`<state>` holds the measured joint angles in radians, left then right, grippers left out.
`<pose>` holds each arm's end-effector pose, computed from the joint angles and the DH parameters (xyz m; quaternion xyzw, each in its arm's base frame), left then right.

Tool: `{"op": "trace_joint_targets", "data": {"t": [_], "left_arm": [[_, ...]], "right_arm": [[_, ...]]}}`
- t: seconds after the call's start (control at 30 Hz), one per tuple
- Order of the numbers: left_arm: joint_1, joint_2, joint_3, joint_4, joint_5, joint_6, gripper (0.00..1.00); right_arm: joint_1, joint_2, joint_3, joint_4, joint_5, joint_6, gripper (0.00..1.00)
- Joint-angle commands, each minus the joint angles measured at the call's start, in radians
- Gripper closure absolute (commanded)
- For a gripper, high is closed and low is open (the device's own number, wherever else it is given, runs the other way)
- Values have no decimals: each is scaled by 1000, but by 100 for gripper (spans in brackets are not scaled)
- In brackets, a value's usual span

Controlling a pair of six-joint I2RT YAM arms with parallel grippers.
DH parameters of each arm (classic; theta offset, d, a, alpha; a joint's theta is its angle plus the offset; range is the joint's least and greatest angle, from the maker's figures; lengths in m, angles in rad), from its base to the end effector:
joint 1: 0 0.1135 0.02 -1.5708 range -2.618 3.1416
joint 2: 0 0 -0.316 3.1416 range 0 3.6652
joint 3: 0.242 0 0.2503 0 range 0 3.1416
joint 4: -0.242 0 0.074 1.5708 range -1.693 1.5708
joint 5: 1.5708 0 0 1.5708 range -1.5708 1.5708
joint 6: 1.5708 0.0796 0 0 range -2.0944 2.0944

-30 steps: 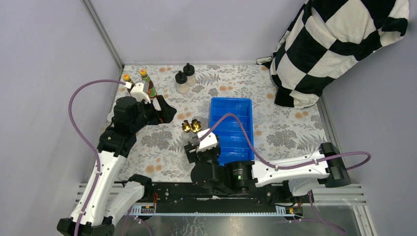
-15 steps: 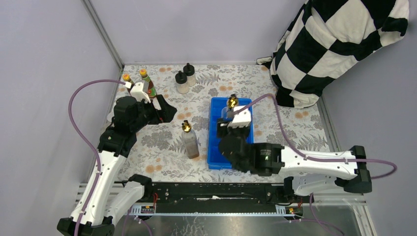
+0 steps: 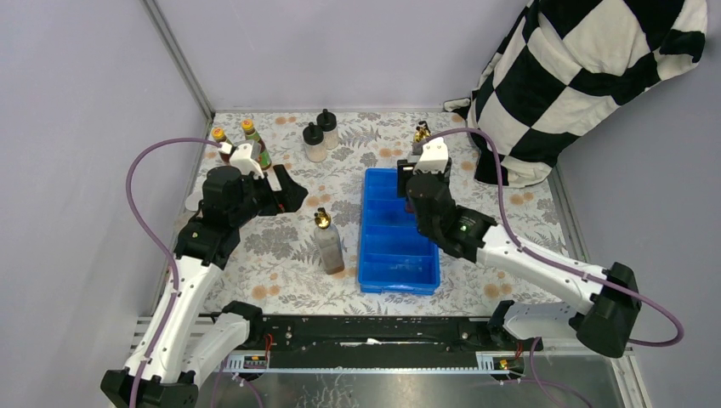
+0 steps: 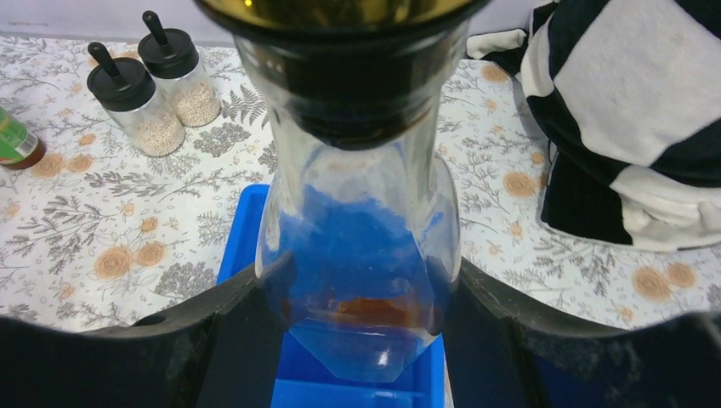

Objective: Organize the condiment bottles
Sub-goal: Place the bottle in the storage box.

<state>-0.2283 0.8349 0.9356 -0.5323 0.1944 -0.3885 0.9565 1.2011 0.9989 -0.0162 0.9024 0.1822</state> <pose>0.1736 -0.0561 0.3682 -0.0149 0.8396 -0.2408 0.4866 0.2103 0.1898 0.3914 -0.0123 0.7530 0.0172 0.6577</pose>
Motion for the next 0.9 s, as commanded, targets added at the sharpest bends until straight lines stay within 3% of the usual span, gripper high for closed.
{"op": "trace_joint_targets", "data": {"t": [0.0, 0.33, 0.87], "left_arm": [[-2, 7, -16, 70, -13, -3, 1], [-1, 27, -21, 83, -27, 7, 1], [-1, 42, -17, 83, -41, 14, 1]], "right_arm": [[-105, 49, 24, 183, -164, -64, 69], [-251, 164, 27, 291, -312, -83, 70], [-290, 255, -34, 409, -338, -82, 71]]}}
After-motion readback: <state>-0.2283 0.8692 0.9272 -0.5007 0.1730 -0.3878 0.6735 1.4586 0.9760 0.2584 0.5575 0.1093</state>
